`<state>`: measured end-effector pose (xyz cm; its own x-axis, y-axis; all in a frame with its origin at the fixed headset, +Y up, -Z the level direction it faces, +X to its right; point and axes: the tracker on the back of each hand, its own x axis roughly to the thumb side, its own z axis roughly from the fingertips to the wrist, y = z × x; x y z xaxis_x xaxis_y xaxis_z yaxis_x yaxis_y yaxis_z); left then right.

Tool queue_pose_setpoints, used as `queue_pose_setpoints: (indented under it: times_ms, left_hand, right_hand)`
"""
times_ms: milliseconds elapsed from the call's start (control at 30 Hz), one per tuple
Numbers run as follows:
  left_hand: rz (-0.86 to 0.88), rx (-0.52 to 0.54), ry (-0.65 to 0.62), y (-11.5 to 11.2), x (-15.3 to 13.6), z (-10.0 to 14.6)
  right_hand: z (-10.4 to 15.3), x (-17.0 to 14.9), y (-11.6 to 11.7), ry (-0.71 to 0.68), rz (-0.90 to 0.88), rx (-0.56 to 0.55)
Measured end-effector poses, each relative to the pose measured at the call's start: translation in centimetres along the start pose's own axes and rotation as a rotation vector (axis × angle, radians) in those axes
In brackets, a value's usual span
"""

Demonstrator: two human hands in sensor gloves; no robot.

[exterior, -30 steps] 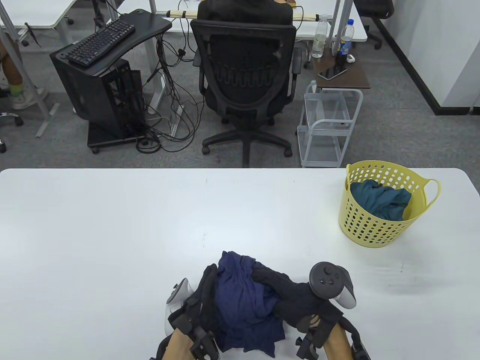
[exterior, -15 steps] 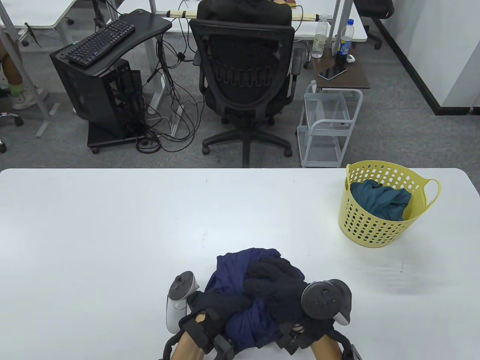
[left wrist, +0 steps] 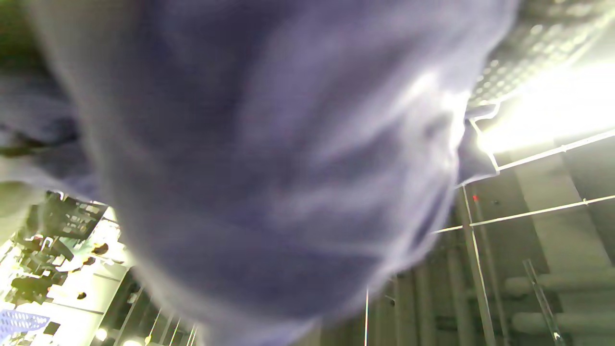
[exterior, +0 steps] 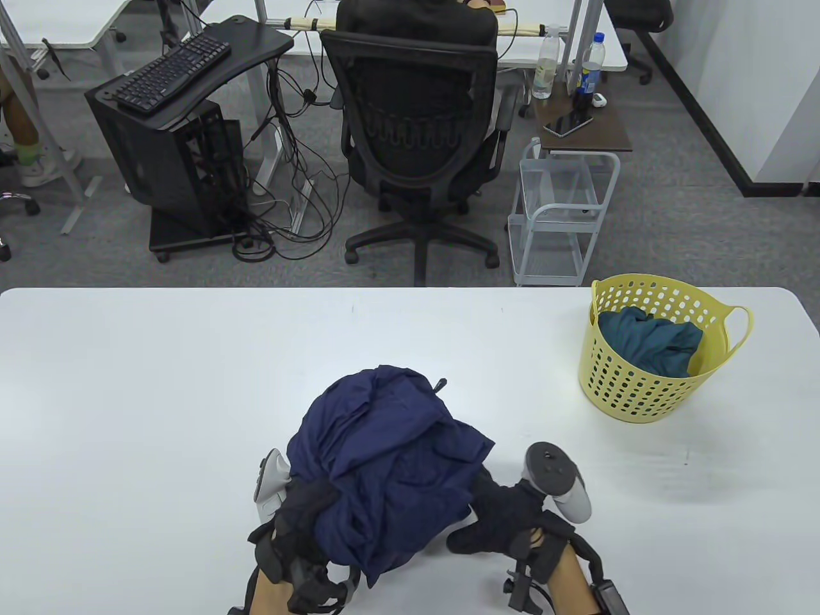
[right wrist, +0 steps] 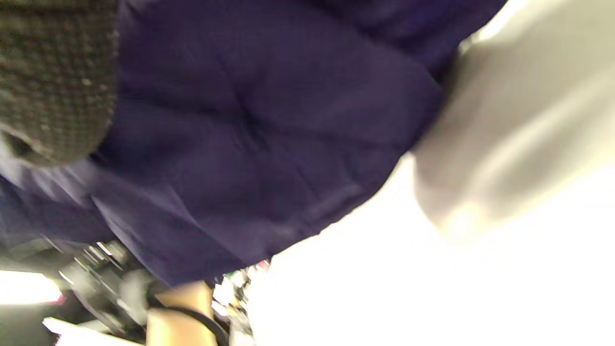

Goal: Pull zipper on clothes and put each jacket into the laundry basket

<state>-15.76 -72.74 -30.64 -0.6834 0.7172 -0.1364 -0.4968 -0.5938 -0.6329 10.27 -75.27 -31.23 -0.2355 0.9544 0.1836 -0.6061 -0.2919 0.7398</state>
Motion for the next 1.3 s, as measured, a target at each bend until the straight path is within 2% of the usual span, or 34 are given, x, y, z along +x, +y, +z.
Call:
queue_pose_setpoints:
  times_ms: [33,133,200,300,367,433,500,600,700,767,833,900,967,1000,1033,1067,1133,1233,1300]
  left_hand:
    - [-0.017,0.025,0.001,0.4,0.1,0.2]
    - [-0.039,0.116,-0.017,2.0,0.6,1.1]
    - [-0.089,0.196,-0.053,3.3,1.4,1.9]
    - [-0.256,0.365,-0.071,4.4,3.2,3.4]
    - [-0.392,0.456,-0.077,4.6,4.1,4.0]
    - [-0.539,0.554,-0.114,4.2,5.1,4.5]
    - [-0.612,0.598,-0.132,3.8,5.4,4.7]
    - [-0.866,0.695,-0.147,2.4,5.7,4.7]
    - [-1.340,0.772,-0.185,-0.3,5.3,3.8]
    - [-1.537,0.722,-0.208,-2.2,4.2,2.8]
    - [-1.750,0.654,-0.202,-4.3,2.6,1.7]
    - [-2.022,0.530,-0.190,-6.2,0.4,0.6]
    - [-2.304,0.372,-0.140,-7.8,-2.5,-0.4]
    - [-2.392,0.294,-0.118,-8.2,-3.8,-0.8]
    - [-2.427,0.230,-0.095,-8.4,-4.6,-1.1]
    - [-2.436,0.156,-0.101,-8.8,-5.6,-1.3]
    - [-2.454,0.063,-0.139,-9.5,-6.8,-1.7]
    - [-2.473,-0.017,-0.164,-10.3,-7.5,-1.8]
    - [-2.469,-0.120,-0.119,-10.5,-8.0,-2.0]
  right_hand:
    - [-0.8,-0.1,0.8,0.049,0.059,0.046]
    - [-1.9,-0.4,1.6,0.138,0.158,0.059]
    - [-1.5,-0.5,1.5,0.121,0.114,0.094]
    - [-0.4,-0.6,0.5,0.097,0.037,0.106]
    - [0.4,-0.9,-0.2,0.131,0.028,0.088]
    - [1.0,-1.6,-0.9,0.187,0.019,0.153]
    - [1.4,-1.9,-1.5,0.185,-0.017,0.121]
    - [1.9,-2.3,-2.5,0.065,-0.185,0.030]
    - [2.3,-2.6,-3.0,-0.135,-0.530,-0.137]
    - [2.4,-2.6,-2.7,-0.187,-0.688,-0.197]
    - [2.3,-2.5,-2.4,-0.208,-0.765,-0.218]
    - [2.1,-2.3,-1.8,-0.243,-0.828,-0.186]
    - [2.3,-1.7,-1.4,-0.274,-0.913,-0.086]
    - [2.5,-1.6,-1.4,-0.258,-0.902,-0.128]
    - [2.8,-1.6,-1.5,-0.209,-0.871,-0.180]
    - [3.1,-1.6,-1.7,-0.130,-0.802,-0.267]
    - [3.5,-1.8,-2.2,-0.061,-0.693,-0.381]
    - [4.2,-1.9,-2.8,0.048,-0.588,-0.510]
    - [4.7,-1.8,-3.1,0.148,-0.494,-0.626]
